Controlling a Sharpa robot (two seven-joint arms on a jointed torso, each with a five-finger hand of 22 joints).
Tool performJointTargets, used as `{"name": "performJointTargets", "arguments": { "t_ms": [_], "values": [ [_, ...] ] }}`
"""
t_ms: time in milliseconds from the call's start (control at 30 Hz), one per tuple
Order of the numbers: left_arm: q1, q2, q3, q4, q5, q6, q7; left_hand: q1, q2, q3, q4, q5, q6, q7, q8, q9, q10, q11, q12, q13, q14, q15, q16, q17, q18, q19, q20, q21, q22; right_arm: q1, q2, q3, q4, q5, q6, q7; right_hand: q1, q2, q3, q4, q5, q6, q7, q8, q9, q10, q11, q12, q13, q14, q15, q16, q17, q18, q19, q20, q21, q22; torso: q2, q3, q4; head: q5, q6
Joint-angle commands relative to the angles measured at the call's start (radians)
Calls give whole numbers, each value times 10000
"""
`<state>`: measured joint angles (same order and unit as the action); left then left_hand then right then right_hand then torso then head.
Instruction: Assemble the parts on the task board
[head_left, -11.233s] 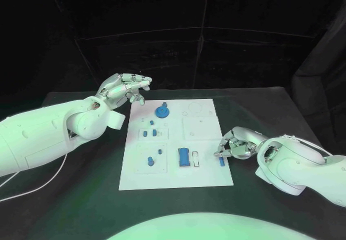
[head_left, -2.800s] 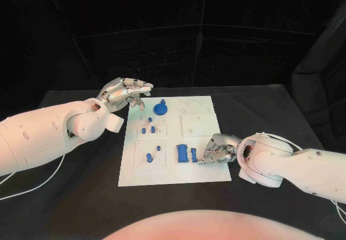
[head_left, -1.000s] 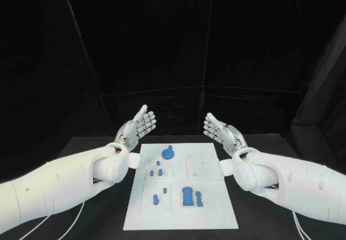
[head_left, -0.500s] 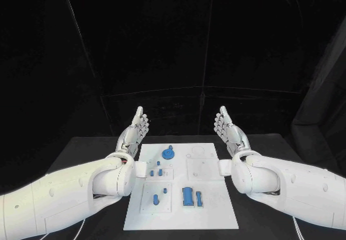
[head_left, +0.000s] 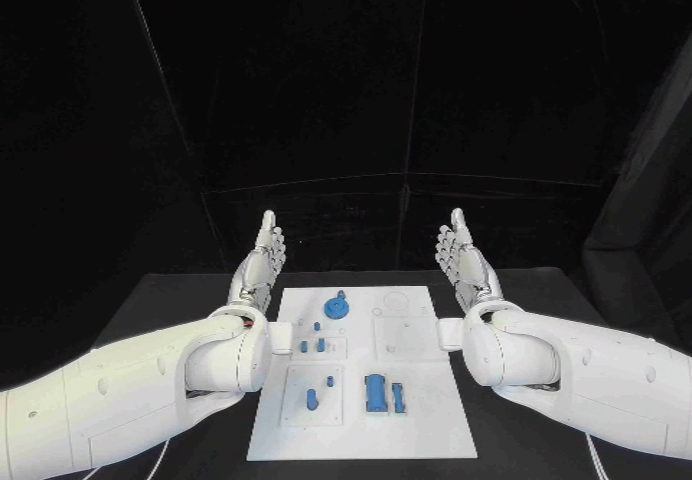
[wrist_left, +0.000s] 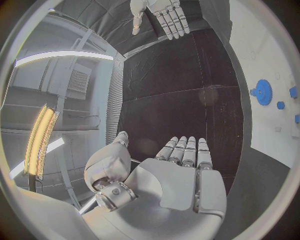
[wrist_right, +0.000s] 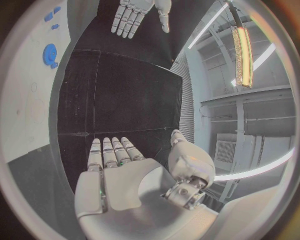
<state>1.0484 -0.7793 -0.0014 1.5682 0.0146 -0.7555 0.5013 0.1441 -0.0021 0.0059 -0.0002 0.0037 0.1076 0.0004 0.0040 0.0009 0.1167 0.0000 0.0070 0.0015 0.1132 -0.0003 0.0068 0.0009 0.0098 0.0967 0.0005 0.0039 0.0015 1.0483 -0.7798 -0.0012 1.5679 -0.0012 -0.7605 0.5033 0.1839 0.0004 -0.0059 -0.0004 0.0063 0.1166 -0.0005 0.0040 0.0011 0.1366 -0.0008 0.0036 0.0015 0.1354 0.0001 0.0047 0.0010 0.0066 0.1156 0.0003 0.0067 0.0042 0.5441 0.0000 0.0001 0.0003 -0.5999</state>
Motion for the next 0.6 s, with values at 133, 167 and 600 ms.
{"name": "performJointTargets", "arguments": {
  "t_ms": [133,167,600],
  "values": [
    [16,-7,14,18,-146,-145,187,-1441,21,-59,2,-37,-1076,-4,-40,-9,-1167,0,-70,-15,-1132,3,-68,-9,-98,-967,-5,-39,-15,17,-2,12,21,12,-95,167,-779,-4,59,4,-63,-1166,5,-40,-11,-595,8,-36,-15,-585,-1,-47,-10,-66,-1156,-3,-67,-42,1,0,-1,-3,-1],
    [16,-7,14,18,-146,-145,187,-1441,21,-59,2,-37,-1076,-4,-40,-9,-1167,0,-70,-15,-1132,3,-68,-9,-98,-967,-5,-39,-15,17,-2,12,21,12,-95,167,-990,-4,59,4,-63,-1166,5,-40,-11,-1366,8,-36,-15,-1354,-1,-47,-10,-66,-1156,-3,-67,-42,1,0,-1,-3,-1],
    [16,-7,14,18,-146,-145,187,-1441,21,-59,2,-37,-1076,-4,-40,-9,-1167,0,-70,-15,-1132,3,-68,-9,-98,-967,-5,-39,-15,17,-2,12,21,12,-95,167,-1839,-4,59,4,-63,-1166,5,-40,-11,-1366,8,-36,-15,-1354,-1,-47,-10,-66,-1156,-3,-67,-42,1,0,-1,-3,-1]
  ]
}}
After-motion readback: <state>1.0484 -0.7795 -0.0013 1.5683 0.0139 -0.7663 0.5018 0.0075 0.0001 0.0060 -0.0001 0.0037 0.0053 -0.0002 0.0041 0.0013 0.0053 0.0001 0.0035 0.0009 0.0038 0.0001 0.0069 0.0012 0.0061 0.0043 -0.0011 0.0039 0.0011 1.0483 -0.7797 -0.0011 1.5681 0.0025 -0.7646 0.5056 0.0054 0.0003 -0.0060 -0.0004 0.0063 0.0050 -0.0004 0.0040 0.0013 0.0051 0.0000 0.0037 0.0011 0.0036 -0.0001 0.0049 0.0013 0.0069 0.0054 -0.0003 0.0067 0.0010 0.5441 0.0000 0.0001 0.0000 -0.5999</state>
